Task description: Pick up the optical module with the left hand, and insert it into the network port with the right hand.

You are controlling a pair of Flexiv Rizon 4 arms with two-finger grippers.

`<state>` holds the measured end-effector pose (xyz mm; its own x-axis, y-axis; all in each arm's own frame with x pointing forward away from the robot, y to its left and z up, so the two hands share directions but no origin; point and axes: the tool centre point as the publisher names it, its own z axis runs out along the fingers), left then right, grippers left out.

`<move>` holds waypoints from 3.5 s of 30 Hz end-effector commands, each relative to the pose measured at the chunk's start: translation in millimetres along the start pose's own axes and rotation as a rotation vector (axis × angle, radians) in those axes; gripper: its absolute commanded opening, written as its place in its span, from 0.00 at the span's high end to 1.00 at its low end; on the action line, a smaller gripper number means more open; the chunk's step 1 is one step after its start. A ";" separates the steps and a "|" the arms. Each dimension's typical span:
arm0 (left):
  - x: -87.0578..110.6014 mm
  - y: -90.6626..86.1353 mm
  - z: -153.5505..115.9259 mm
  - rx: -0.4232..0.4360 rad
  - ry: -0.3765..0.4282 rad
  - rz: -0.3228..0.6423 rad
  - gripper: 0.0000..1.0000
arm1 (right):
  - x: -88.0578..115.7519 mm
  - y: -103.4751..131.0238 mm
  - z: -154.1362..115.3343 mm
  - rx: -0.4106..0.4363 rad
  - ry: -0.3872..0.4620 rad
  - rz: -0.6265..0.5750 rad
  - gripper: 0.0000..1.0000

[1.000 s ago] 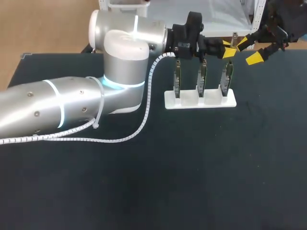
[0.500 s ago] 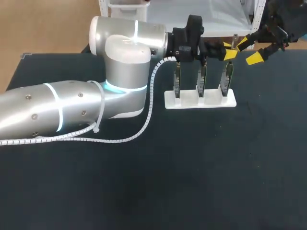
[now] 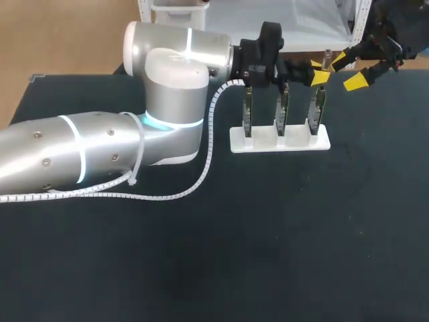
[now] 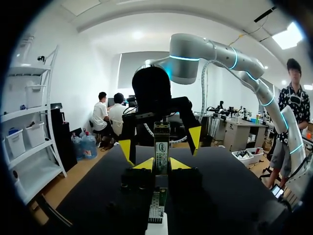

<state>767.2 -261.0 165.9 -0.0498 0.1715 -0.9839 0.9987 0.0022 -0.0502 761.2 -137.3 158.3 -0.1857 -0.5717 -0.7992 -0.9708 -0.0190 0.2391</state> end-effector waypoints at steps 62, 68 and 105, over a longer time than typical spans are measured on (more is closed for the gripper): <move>1.4 5.3 7.4 0.015 0.015 -0.016 1.00 | -12.0 -20.8 -29.4 0.115 0.004 -0.036 0.00; 1.4 5.3 7.4 0.015 0.015 -0.016 1.00 | -34.9 -16.1 -26.1 0.117 -0.021 -0.070 0.00; 1.4 5.3 7.4 0.015 0.015 -0.016 1.00 | -56.4 9.2 1.0 0.117 -0.014 -0.058 0.00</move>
<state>770.3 -267.1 163.5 -0.0657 0.1862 -0.9803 0.9977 -0.0065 -0.0680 762.3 -102.8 205.3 -0.1297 -0.5629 -0.8163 -0.9911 0.0475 0.1248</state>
